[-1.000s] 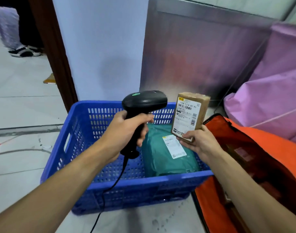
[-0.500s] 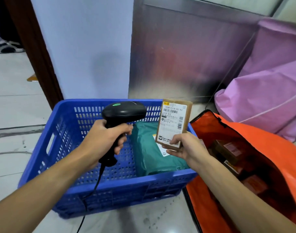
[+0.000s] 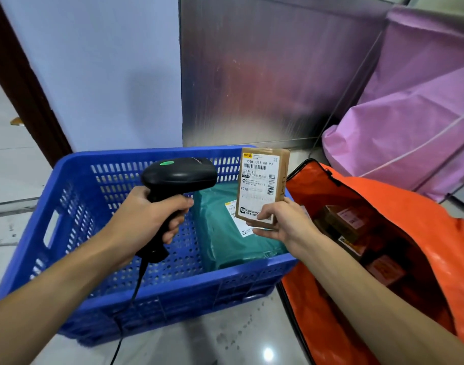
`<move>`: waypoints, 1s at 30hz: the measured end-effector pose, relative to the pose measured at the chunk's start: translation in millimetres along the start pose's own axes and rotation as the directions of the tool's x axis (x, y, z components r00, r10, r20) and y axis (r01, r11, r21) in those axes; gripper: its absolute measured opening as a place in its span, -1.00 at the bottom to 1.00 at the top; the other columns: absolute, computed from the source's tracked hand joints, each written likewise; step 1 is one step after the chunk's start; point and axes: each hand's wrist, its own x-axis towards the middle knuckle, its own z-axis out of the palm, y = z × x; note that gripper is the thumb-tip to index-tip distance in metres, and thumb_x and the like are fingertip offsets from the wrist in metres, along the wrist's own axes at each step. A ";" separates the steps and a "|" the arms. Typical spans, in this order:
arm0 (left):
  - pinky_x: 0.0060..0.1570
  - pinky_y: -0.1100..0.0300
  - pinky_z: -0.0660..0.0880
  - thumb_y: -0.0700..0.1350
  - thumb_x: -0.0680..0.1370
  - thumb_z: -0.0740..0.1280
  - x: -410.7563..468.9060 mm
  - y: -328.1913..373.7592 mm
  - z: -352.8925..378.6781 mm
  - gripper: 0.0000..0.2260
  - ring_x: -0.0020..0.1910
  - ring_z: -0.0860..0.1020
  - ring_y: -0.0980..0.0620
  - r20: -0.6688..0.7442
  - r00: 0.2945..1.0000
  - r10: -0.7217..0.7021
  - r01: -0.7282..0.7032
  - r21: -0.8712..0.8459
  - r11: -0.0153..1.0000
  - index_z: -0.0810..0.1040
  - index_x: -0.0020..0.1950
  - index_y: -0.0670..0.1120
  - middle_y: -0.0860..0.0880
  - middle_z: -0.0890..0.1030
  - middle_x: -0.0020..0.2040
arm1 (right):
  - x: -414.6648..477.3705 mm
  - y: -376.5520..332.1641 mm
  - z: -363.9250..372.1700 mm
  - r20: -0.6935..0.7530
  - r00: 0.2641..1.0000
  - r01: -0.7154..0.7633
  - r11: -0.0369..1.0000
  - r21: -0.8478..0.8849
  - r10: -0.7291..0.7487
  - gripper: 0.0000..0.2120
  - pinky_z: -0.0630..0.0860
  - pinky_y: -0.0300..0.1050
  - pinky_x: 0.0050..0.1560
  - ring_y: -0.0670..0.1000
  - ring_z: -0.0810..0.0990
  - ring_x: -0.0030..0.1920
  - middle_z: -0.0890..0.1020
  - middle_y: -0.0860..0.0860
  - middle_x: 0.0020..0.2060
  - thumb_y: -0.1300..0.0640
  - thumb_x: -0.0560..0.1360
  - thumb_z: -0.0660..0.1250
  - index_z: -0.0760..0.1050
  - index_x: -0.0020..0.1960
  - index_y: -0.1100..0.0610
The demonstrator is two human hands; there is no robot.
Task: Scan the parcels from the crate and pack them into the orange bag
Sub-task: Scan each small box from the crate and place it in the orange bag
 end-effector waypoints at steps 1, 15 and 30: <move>-0.49 0.17 0.33 0.03 0.34 0.51 0.3 -0.6 0.1 -0.71 -0.53 0.31 -0.04 0.012 1.000 0.010 -0.010 0.005 1.000 0.53 -0.26 -0.16 -0.11 0.37 -0.45 | -1.0 -0.1 -1.1 0.004 1.000 0.001 1.000 -0.003 -0.001 -0.56 0.65 -0.07 -0.25 0.21 0.76 -0.03 0.69 0.10 0.16 0.47 0.44 0.29 0.51 0.22 0.10; -0.45 0.13 0.38 -0.06 0.42 0.46 -3.4 -2.2 5.4 -0.75 -0.52 0.33 -0.06 -0.004 1.000 0.013 -0.013 0.006 1.000 0.51 -0.18 -0.23 -0.12 0.38 -0.45 | -3.1 1.9 -7.6 0.033 0.999 0.015 0.999 -0.038 -0.014 -0.58 0.67 -0.05 -0.21 0.18 0.77 -0.06 0.69 0.10 0.15 0.46 0.46 0.29 0.48 0.18 0.05; -0.44 0.11 0.39 -0.04 0.42 0.47 -2.0 -2.9 4.8 -0.77 -0.52 0.34 -0.07 -0.018 1.000 0.017 -0.016 0.024 1.000 0.53 -0.34 -0.10 -0.11 0.39 -0.46 | 1.1 5.4 -7.4 0.022 1.000 -0.015 0.999 -0.044 0.016 -0.52 0.70 -0.01 -0.15 0.19 0.77 -0.05 0.70 0.12 0.15 0.47 0.44 0.30 0.47 0.28 0.11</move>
